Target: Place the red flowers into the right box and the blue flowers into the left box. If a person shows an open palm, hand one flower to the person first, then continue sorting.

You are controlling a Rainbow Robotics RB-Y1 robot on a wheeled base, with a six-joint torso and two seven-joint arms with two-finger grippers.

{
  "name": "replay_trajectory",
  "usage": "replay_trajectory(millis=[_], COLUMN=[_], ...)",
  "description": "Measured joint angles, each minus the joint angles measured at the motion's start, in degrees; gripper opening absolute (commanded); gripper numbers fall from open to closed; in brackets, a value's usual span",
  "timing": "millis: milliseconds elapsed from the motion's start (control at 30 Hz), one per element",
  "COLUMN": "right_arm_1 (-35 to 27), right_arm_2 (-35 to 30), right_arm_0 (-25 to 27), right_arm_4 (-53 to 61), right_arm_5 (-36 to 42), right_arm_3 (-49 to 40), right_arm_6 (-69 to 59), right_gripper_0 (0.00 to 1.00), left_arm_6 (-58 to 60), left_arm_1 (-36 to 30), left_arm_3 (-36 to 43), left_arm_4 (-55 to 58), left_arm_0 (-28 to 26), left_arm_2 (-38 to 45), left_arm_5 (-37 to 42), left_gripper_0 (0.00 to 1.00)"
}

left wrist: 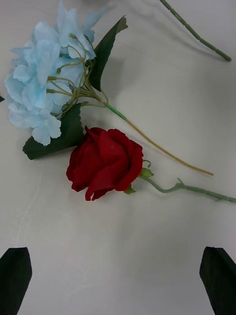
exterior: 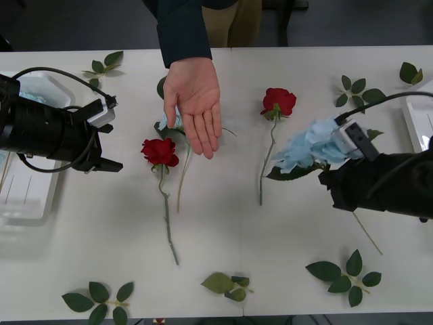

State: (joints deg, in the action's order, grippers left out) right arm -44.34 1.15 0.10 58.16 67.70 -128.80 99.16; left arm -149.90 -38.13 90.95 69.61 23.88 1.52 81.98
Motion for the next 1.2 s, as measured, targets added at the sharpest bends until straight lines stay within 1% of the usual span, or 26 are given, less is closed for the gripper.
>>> replay_trajectory(millis=[67,133,200,267,333,400,467,633,700,767,867,1000,1200], right_arm_1=[1.65,5.06,9.13,13.01,15.82,17.48,18.12,18.17,18.23,18.64,20.12,23.13,25.32], right_arm_2=[-5.78,-11.5,-15.74,-17.67,-17.34,-15.47,-11.72,2.7,7.79,11.75,14.21,14.7,14.7], right_arm_0=[0.14,0.09,-0.27,-1.44,-3.66,-6.44,-9.13,-13.95,-15.64,-17.71,-20.28,-22.71,-24.01], right_arm_4=[5.22,12.05,16.99,18.84,18.94,18.13,14.94,5.36,1.54,-2.08,-5.78,-9.91,-12.01], right_arm_5=[3.34,5.81,7.6,7.92,7.21,4.54,-0.88,-19.07,-24.33,-27.97,-30.11,-30.94,-30.99], right_arm_3=[-2.65,-4.09,-4.53,-4.58,-4.58,-4.58,-4.58,-3.18,-1.4,0.89,3.99,7.41,9.28], right_arm_6=[0.0,0.0,0.01,0.02,0.04,0.04,0.04,-0.24,-1.15,-2.65,-3.89,-4.08,-4.56], right_gripper_0=[0.0,0.0,0.0,0.0,0.0,0.0,0.0,0.0,0.0,0.0,0.0,0.0,0.0], left_arm_6=[0.0,0.0,0.0,0.0,0.0,0.0,0.0,0.0,0.0,0.0,0.0,0.0,0.0], left_arm_1=[0.0,0.0,0.0,0.0,0.0,0.0,0.0,0.0,0.0,0.0,0.0,0.0,0.0], left_arm_3=[0.0,0.0,0.0,0.0,0.0,-0.01,0.0,0.0,0.0,-0.01,-0.01,0.0,0.0], left_arm_4=[0.0,0.0,0.0,0.0,0.0,0.0,0.0,0.0,0.0,0.0,0.0,0.0,0.0], left_arm_0=[0.0,0.0,0.0,0.0,0.0,0.0,0.01,0.01,0.02,0.02,0.02,0.02,0.02], left_arm_2=[0.0,0.0,0.0,0.0,0.0,0.0,0.0,0.0,-0.01,-0.01,-0.01,-0.01,-0.01], left_arm_5=[0.0,0.0,0.0,0.0,0.0,0.0,0.0,0.0,0.0,0.0,0.0,0.0,0.0], left_gripper_0=[1.0,1.0,1.0,1.0,1.0,1.0,1.0,1.0,1.0,1.0,1.0,1.0,1.0])
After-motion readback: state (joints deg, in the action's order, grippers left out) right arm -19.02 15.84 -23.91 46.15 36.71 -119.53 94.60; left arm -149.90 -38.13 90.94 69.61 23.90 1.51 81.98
